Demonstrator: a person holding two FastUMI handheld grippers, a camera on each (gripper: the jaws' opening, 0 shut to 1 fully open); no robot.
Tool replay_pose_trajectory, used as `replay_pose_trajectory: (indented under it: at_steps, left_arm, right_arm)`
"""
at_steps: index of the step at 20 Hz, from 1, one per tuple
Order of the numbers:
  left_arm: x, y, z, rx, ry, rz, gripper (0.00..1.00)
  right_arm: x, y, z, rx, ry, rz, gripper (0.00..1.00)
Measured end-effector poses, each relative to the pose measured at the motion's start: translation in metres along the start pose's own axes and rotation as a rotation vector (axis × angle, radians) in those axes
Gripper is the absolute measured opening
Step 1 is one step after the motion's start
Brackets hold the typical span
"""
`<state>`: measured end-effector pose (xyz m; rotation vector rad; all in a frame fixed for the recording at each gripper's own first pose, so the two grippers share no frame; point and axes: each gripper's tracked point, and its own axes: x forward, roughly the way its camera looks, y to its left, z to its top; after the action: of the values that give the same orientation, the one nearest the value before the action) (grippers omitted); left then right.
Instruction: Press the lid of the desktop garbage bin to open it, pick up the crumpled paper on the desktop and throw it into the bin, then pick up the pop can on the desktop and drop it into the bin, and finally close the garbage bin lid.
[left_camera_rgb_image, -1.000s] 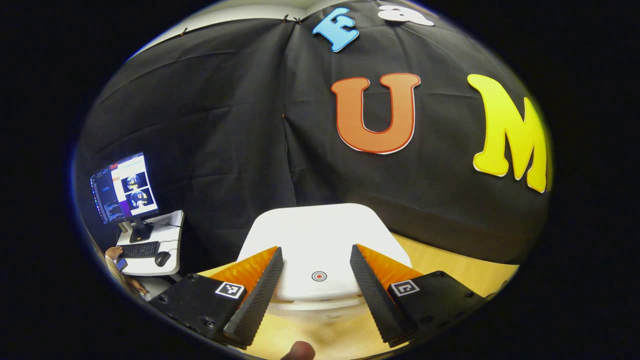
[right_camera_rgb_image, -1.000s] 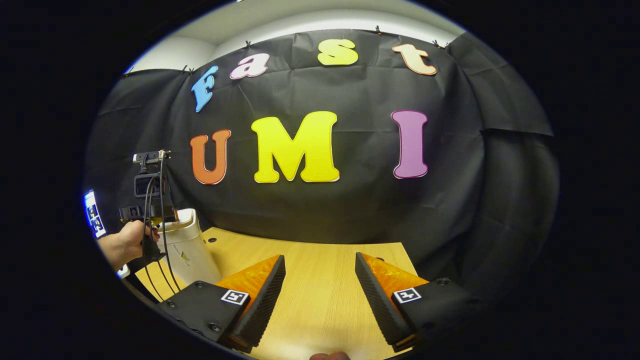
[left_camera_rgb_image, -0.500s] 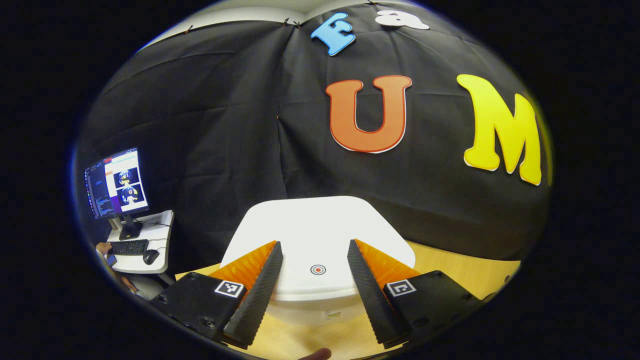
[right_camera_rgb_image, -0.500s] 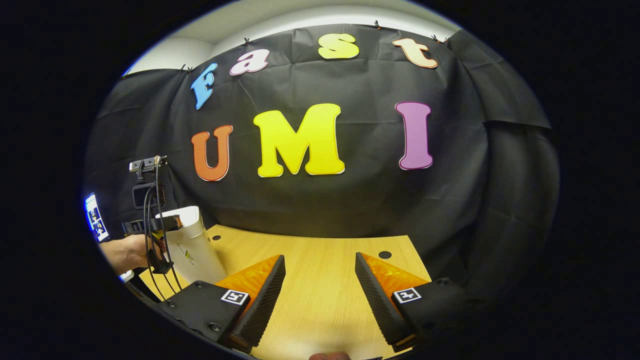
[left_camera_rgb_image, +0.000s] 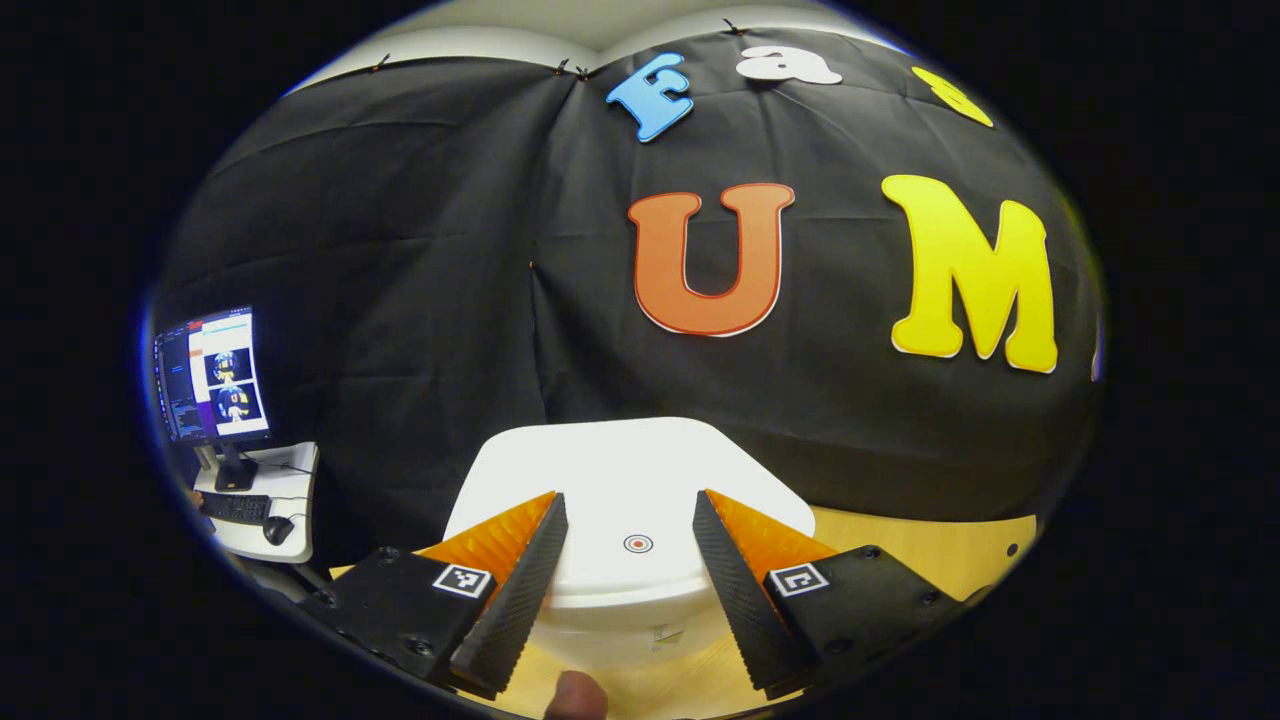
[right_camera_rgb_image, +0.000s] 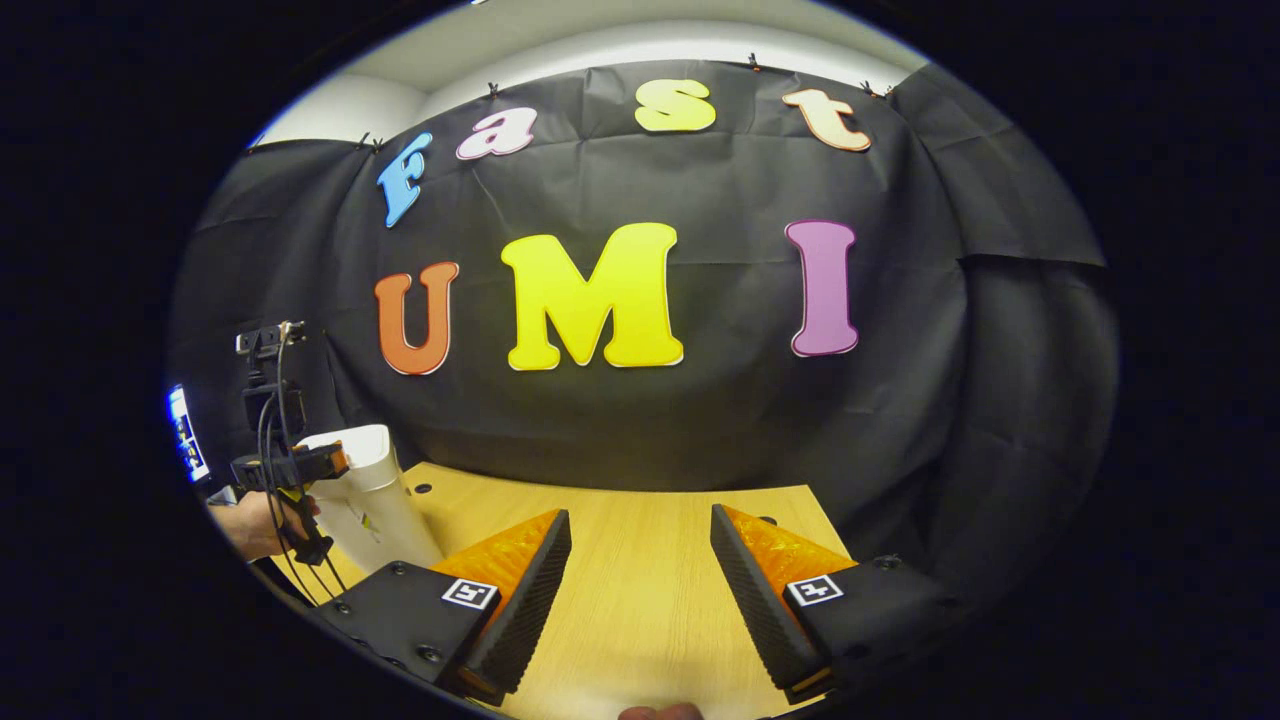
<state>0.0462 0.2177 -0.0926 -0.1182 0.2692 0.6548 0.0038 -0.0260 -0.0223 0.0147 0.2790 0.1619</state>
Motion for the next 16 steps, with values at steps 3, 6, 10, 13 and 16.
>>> replay_pose_trajectory:
  at_steps: [3, 6, 10, 13, 16]
  left_arm:
    - [-0.016, -0.03, 0.033, 0.015, -0.087, -0.156, 0.89]
    - [-0.046, -0.07, 0.071, 0.059, -0.177, -0.328, 0.89]
    - [-0.101, -0.108, 0.088, 0.007, -0.164, -0.498, 0.88]
    - [-0.127, -0.124, 0.089, -0.054, -0.128, -0.551, 0.88]
    - [-0.141, -0.118, 0.088, -0.035, -0.136, -0.559, 0.89]
  right_arm:
    - [0.0, 0.003, 0.016, -0.009, -0.058, -0.023, 0.89]
    - [0.0, 0.012, 0.035, -0.002, -0.113, -0.034, 0.89]
    - [-0.002, 0.028, 0.057, -0.004, -0.182, -0.042, 0.89]
    - [-0.003, 0.039, 0.06, -0.003, -0.2, -0.038, 0.89]
    - [-0.007, 0.047, 0.059, -0.014, -0.213, -0.044, 0.89]
